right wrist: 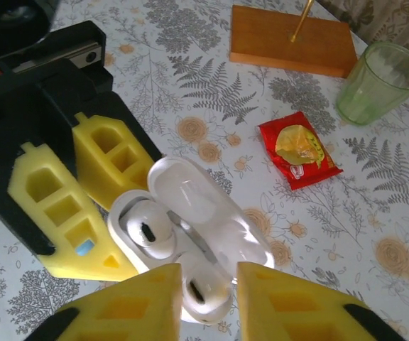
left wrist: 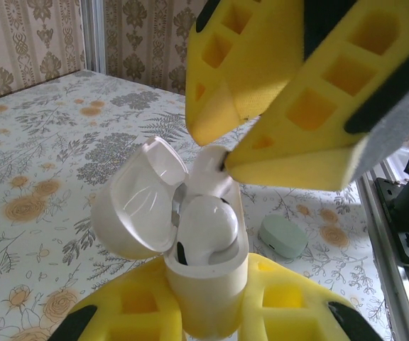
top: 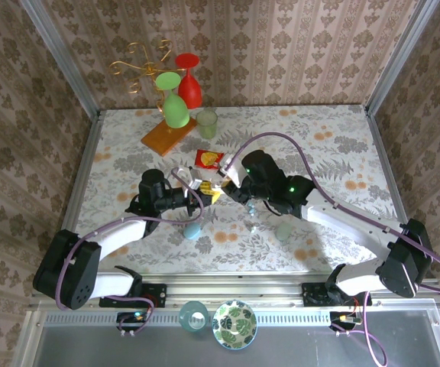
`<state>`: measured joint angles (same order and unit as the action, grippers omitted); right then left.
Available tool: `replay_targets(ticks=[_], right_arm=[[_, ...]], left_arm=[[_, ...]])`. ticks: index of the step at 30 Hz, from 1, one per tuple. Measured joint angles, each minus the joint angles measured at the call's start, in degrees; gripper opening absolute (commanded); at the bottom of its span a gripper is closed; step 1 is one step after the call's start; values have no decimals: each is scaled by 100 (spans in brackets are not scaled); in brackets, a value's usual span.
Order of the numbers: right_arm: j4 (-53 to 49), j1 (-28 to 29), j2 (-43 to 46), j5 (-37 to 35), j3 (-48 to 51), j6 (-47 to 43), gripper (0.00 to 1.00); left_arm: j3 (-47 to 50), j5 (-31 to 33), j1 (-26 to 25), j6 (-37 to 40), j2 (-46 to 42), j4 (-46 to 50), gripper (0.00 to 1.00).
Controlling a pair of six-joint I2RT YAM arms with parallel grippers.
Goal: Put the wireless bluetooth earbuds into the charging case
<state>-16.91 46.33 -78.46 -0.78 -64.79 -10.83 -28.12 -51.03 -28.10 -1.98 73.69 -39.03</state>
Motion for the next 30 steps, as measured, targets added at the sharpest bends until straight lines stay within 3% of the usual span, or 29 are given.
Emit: replay_targets(ticks=[5,10,14,18,30], right_arm=[[2,7,13,37,2,7,35],[48,-33,219,101,55,85,46],[216,-284,586,389,199,457,63],[459,-721,691,776,205,1185,73],[-328,-1204,-728,1714,-986,2745,81]], left_arm=[[-7,-2,0,0,0,-4,0],[-7,0,0,2,0,-15,0],[-7,-4,0,85,0,-17,0],[28,-11,-2,404,-9,-76,0],[214,122,-50,1604,-214,-168,0]])
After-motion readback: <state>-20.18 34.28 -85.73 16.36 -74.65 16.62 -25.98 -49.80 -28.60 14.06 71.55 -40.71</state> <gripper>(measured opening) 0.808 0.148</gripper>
